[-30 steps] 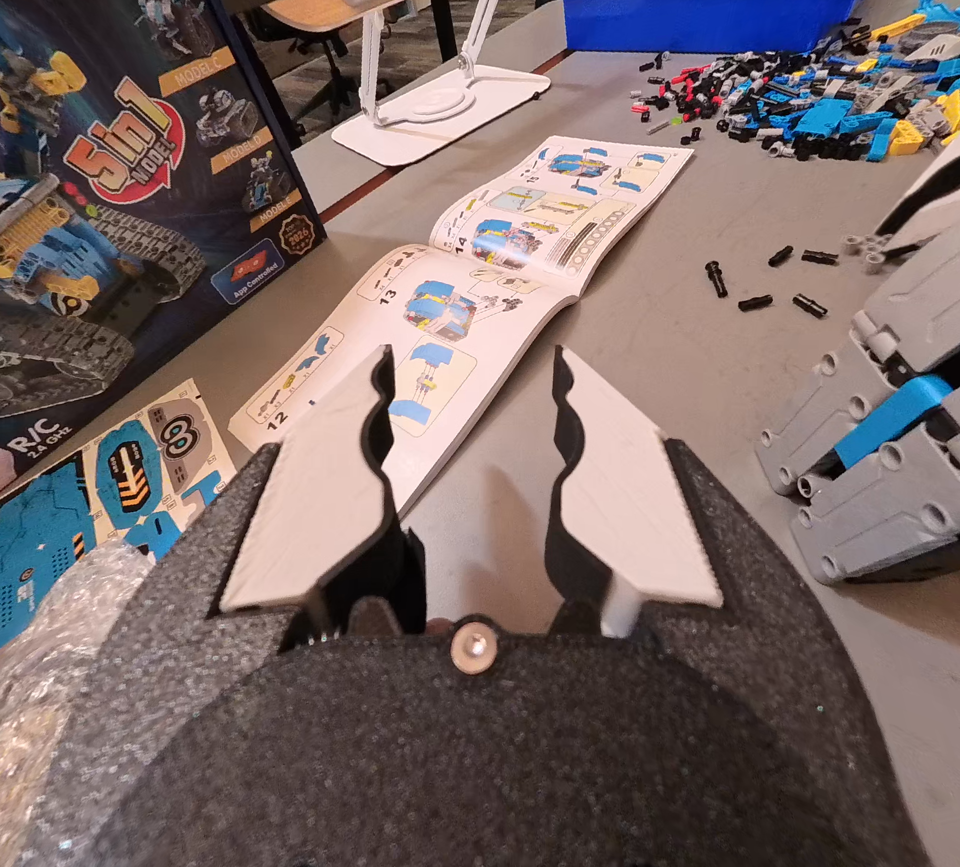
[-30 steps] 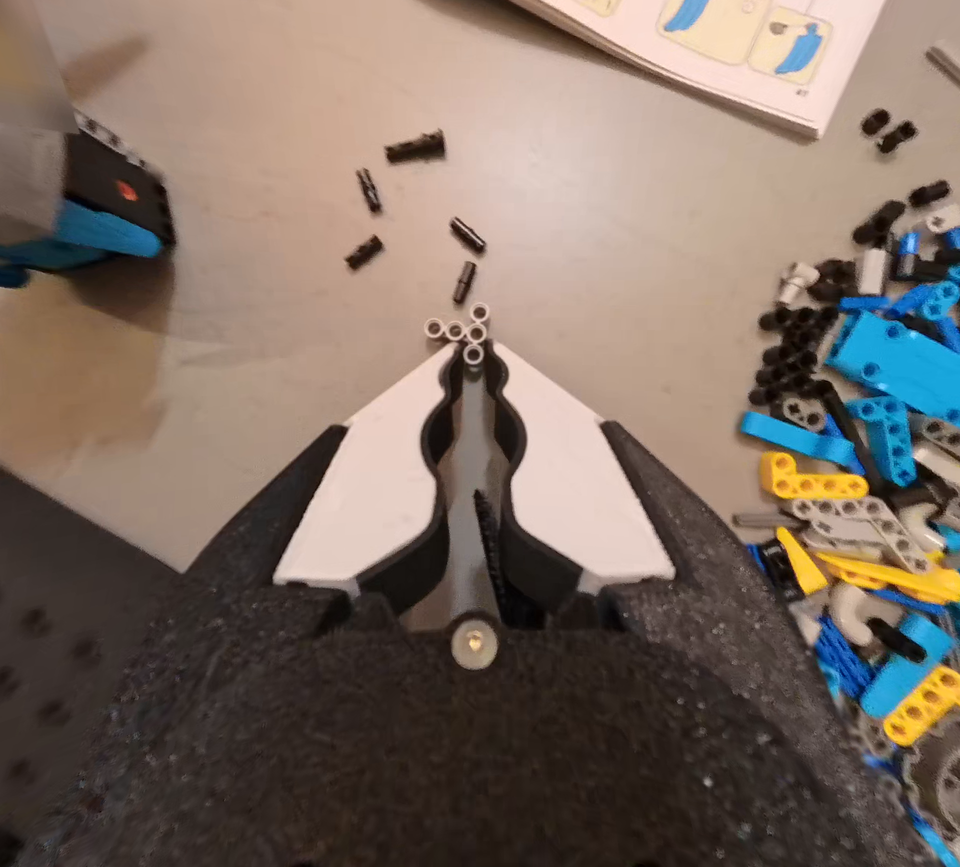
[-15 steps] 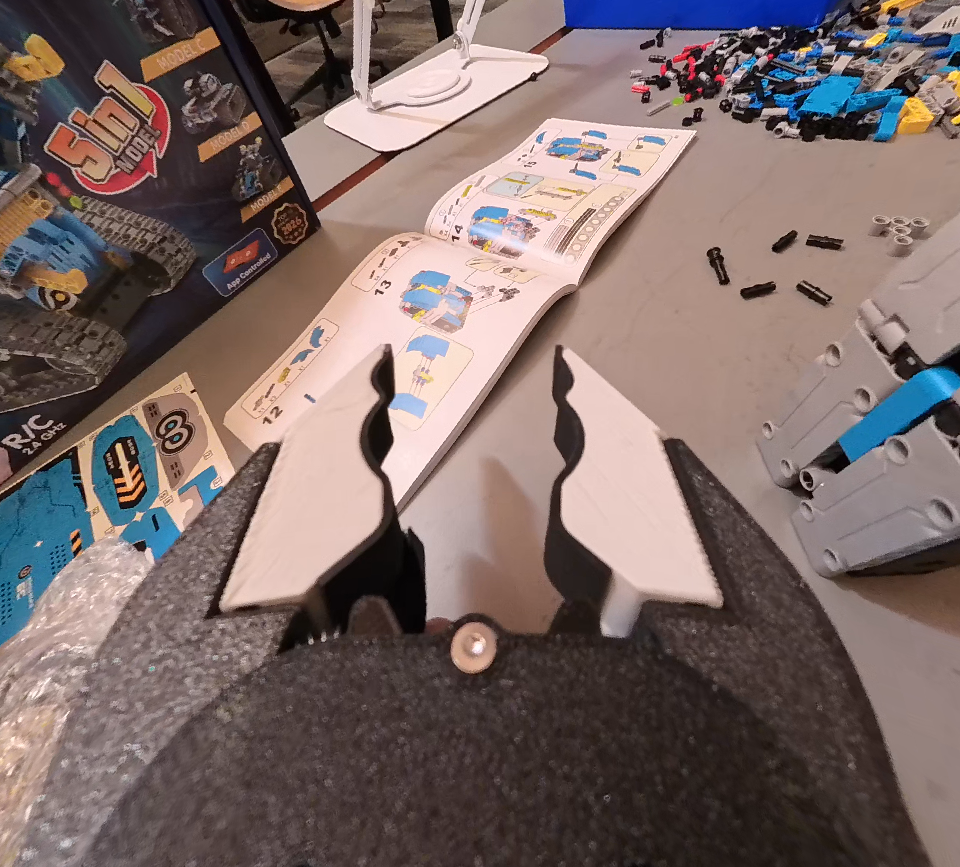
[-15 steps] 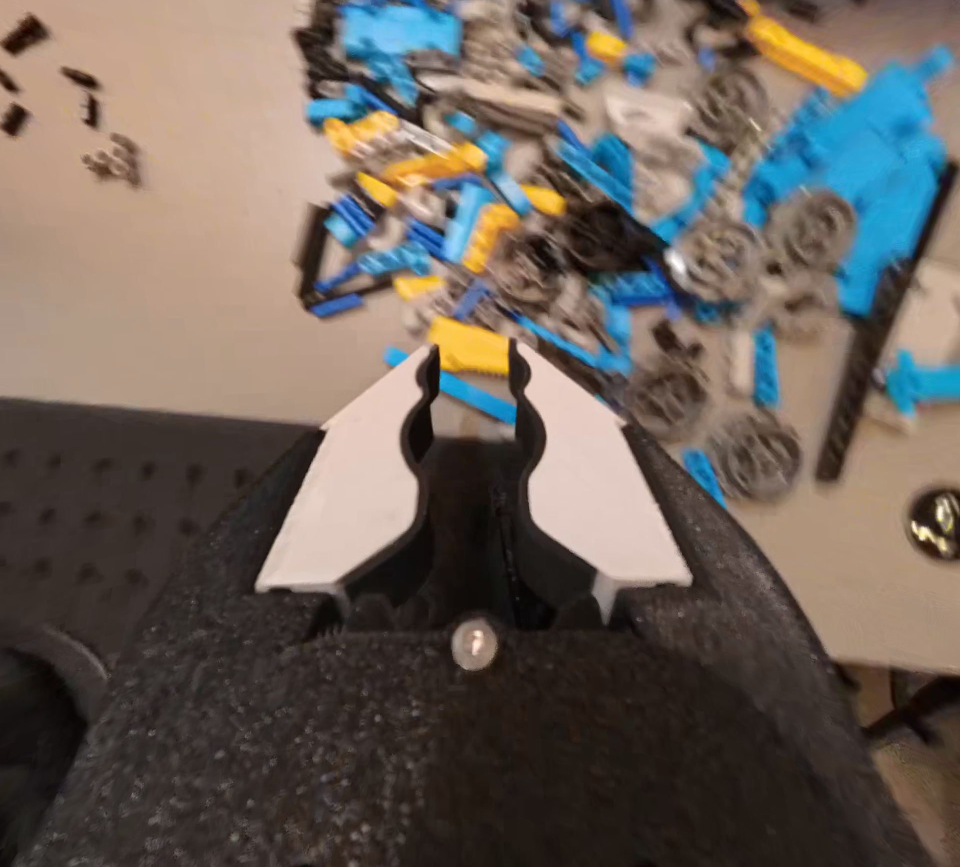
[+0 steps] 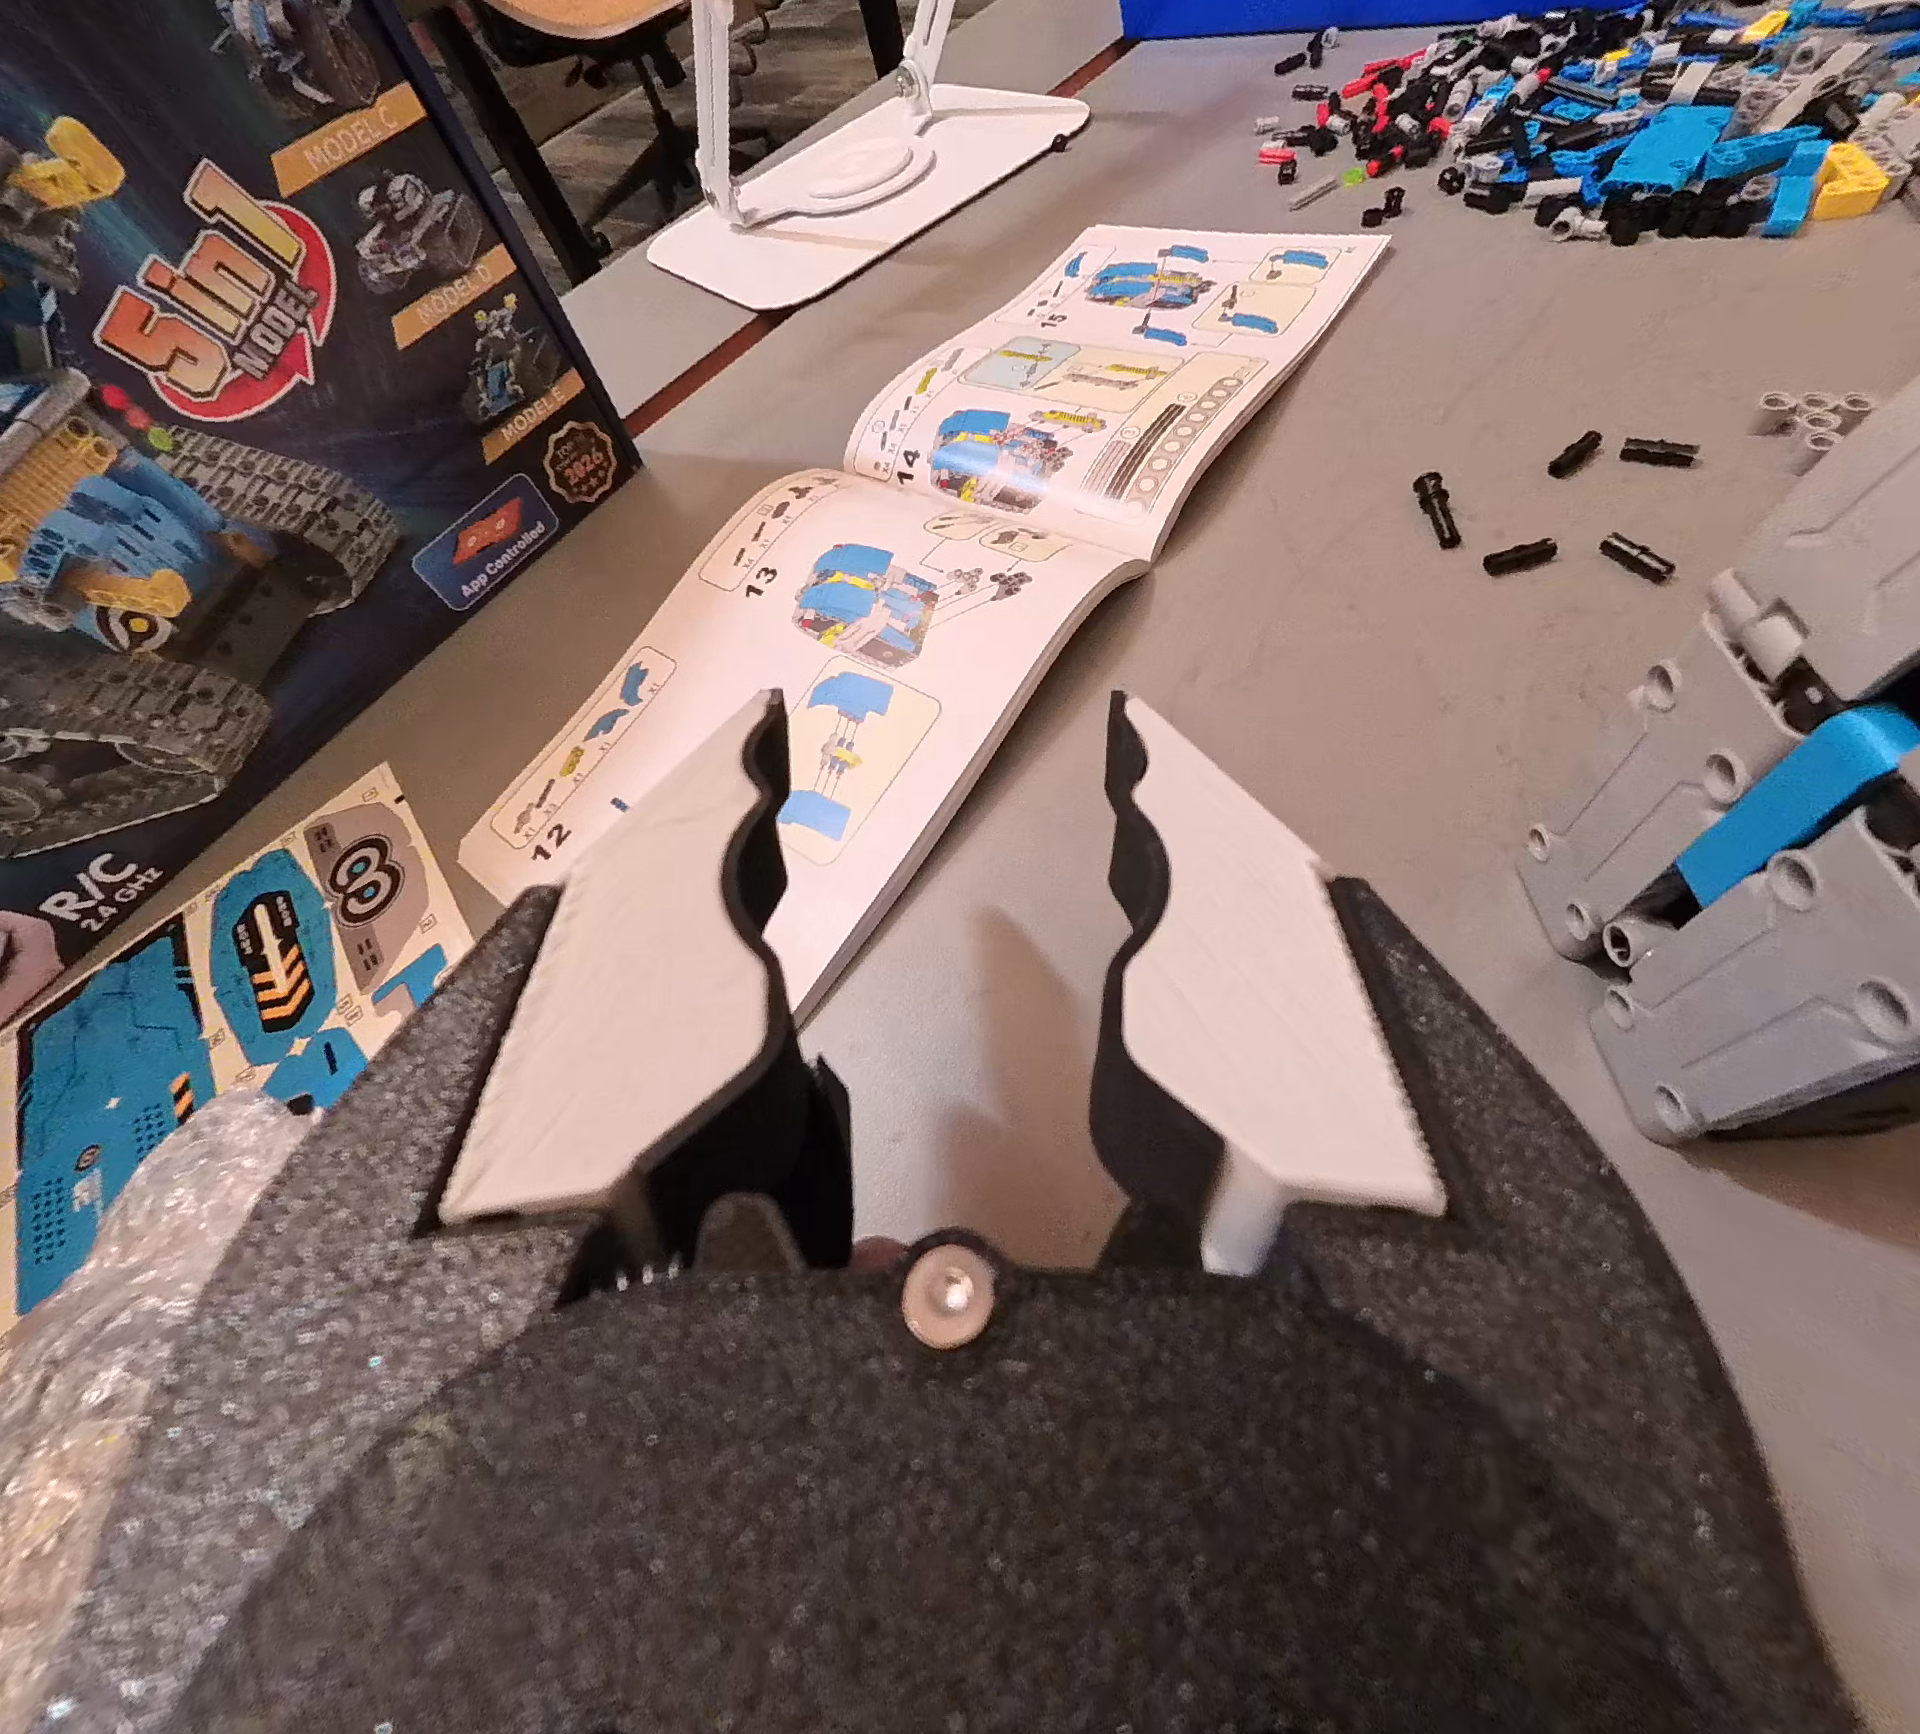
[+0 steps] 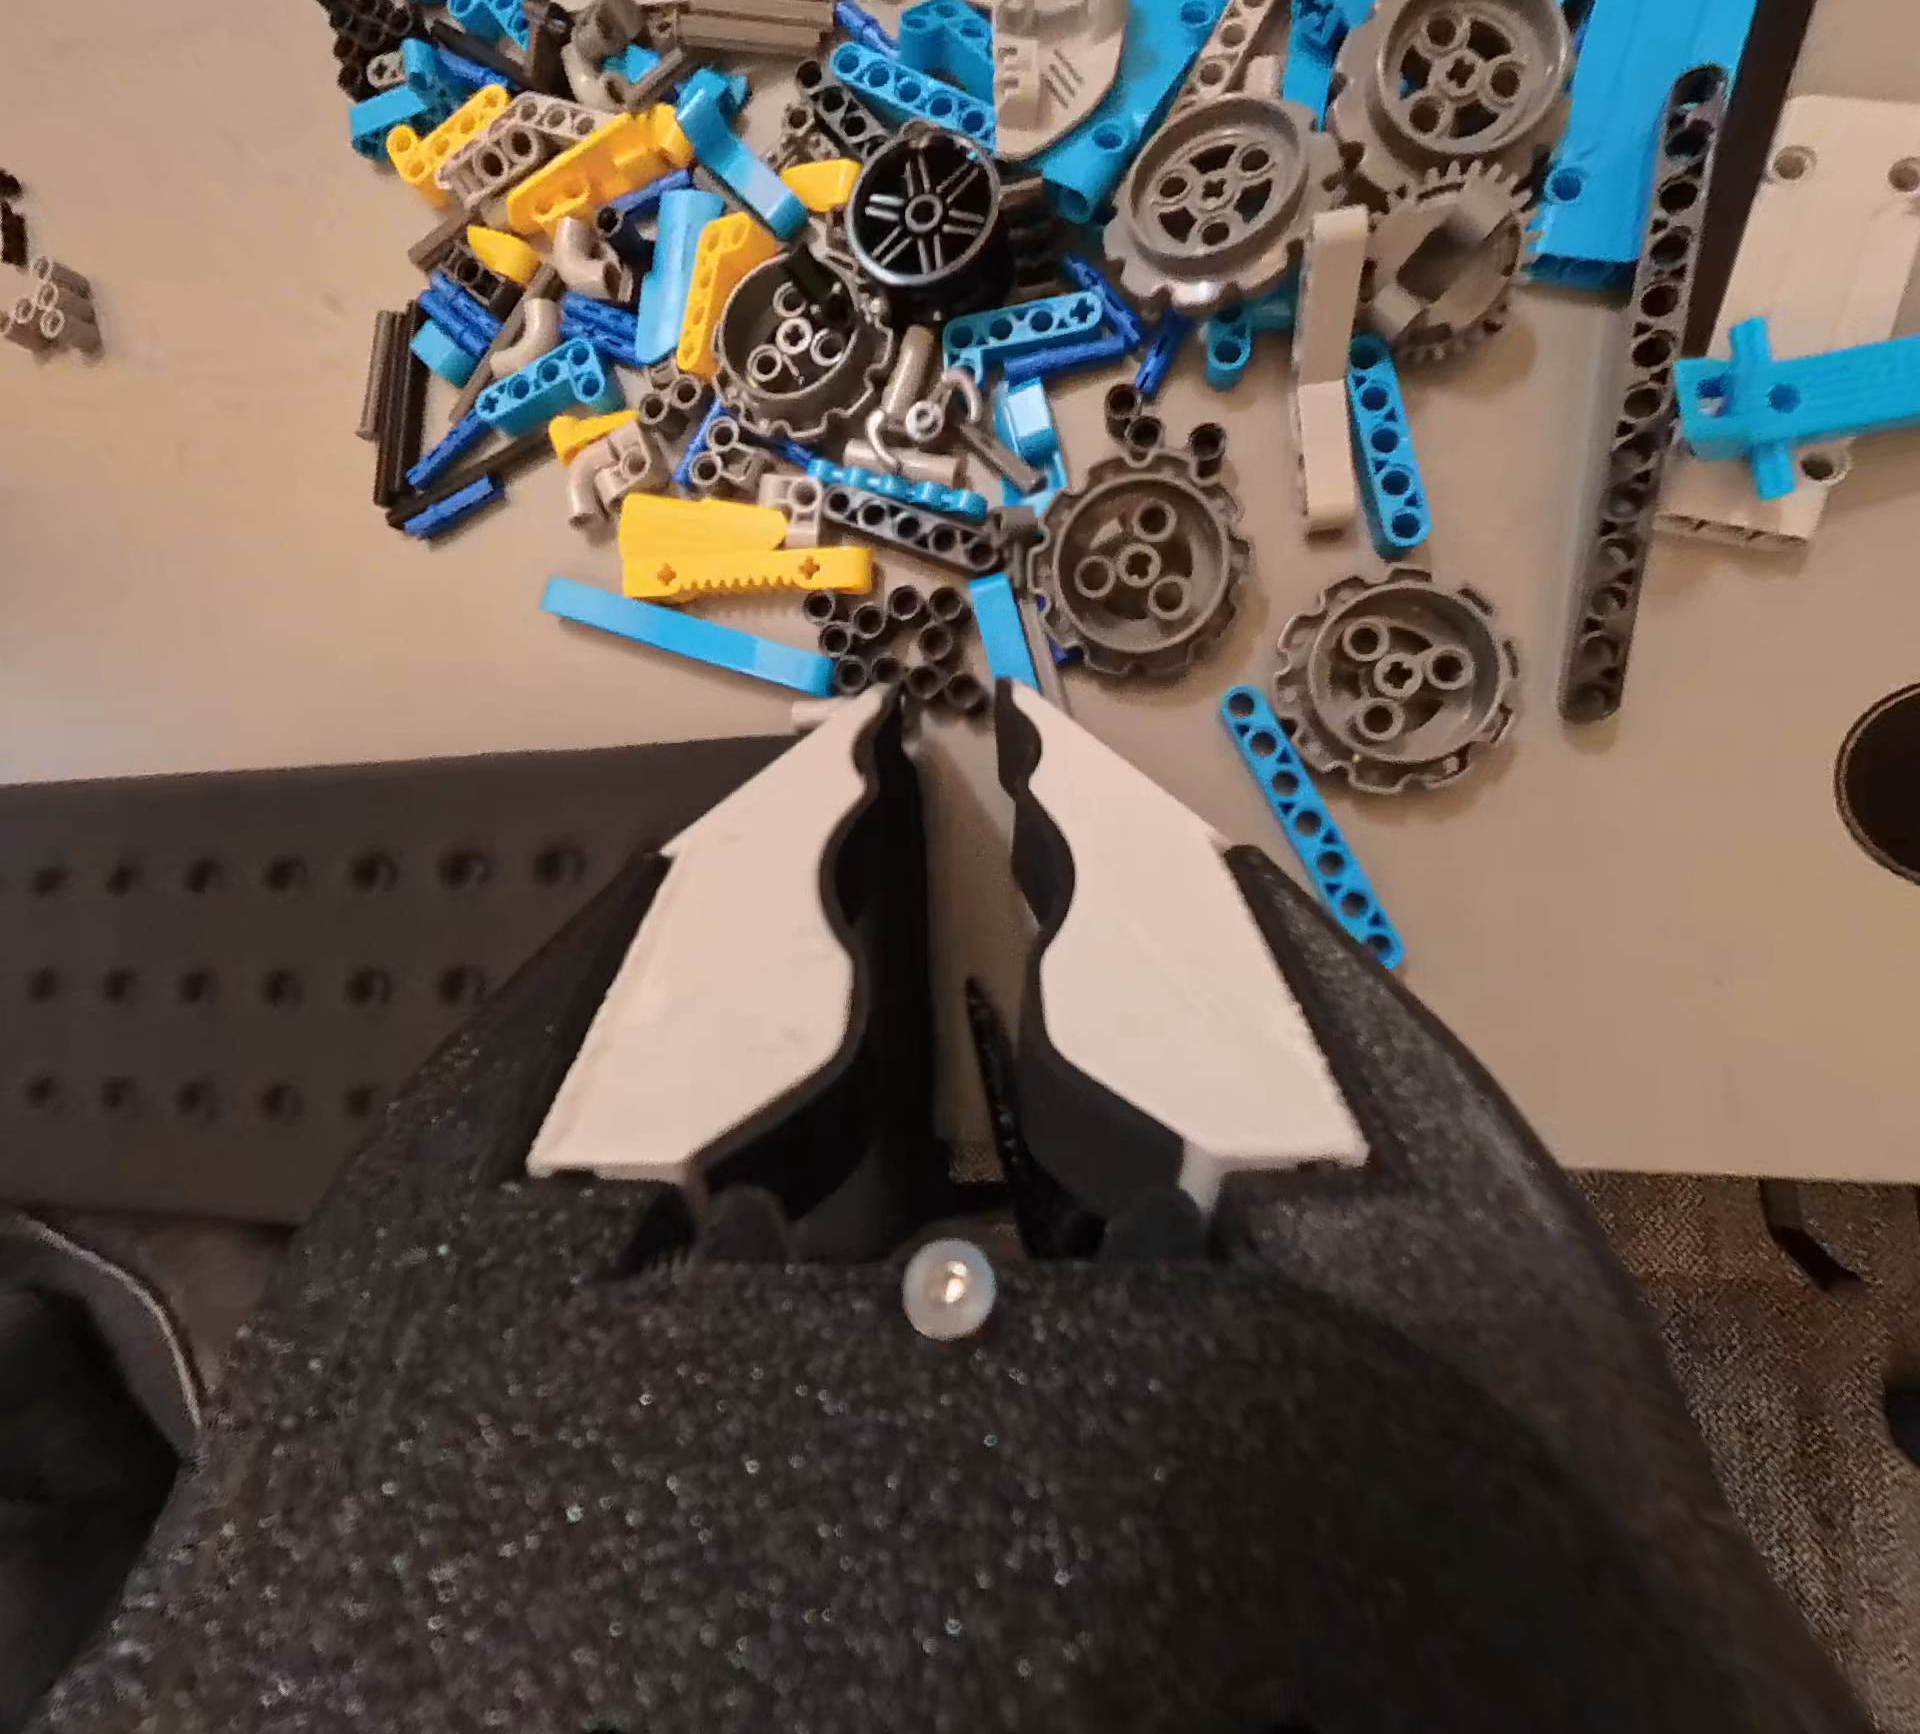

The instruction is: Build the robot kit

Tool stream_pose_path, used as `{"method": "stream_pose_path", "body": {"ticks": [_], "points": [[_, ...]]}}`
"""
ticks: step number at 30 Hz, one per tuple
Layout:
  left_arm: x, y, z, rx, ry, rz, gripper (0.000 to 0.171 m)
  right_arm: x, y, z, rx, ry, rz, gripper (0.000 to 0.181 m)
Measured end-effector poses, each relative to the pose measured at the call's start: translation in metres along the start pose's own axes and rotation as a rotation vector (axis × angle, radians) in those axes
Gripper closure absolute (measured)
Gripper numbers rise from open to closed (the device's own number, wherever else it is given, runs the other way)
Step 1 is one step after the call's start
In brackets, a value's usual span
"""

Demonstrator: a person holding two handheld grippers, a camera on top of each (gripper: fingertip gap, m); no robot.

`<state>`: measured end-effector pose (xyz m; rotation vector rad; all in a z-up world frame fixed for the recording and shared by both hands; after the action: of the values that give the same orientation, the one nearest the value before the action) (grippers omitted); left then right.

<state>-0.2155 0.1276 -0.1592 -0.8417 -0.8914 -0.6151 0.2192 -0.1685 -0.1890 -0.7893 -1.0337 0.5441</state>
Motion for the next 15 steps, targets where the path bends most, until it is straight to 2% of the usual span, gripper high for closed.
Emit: {"method": "stream_pose_path", "body": {"ticks": [3,7,10,15], "points": [[0.0,0.0,-0.002,0.003,0.018,0.002,0.11,0.007,0.004,-0.001,0.004,-0.002,0.009,0.162],[0.001,0.0,-0.004,0.01,0.045,0.002,0.11,0.013,0.002,-0.01,-0.129,-0.083,-0.034,0.154],[0.001,0.0,-0.005,0.012,0.054,0.003,0.11,0.009,-0.004,0.001,-0.096,-0.155,-0.043,0.164],[0.001,0.0,-0.004,0.01,0.049,0.003,0.11,0.002,0.002,0.0,-0.077,-0.152,-0.009,0.163]]}}
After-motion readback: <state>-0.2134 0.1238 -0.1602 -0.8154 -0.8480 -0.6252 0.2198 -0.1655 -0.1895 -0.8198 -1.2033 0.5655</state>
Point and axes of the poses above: each gripper's, where its closed fingertips meet, y out along the fingers, x out of its top, z = x × y across the jaws, the point moved 4 cm from there along -y, back along the fingers, and after that the axes turned 9 degrees about y, right-handed, at the moved point
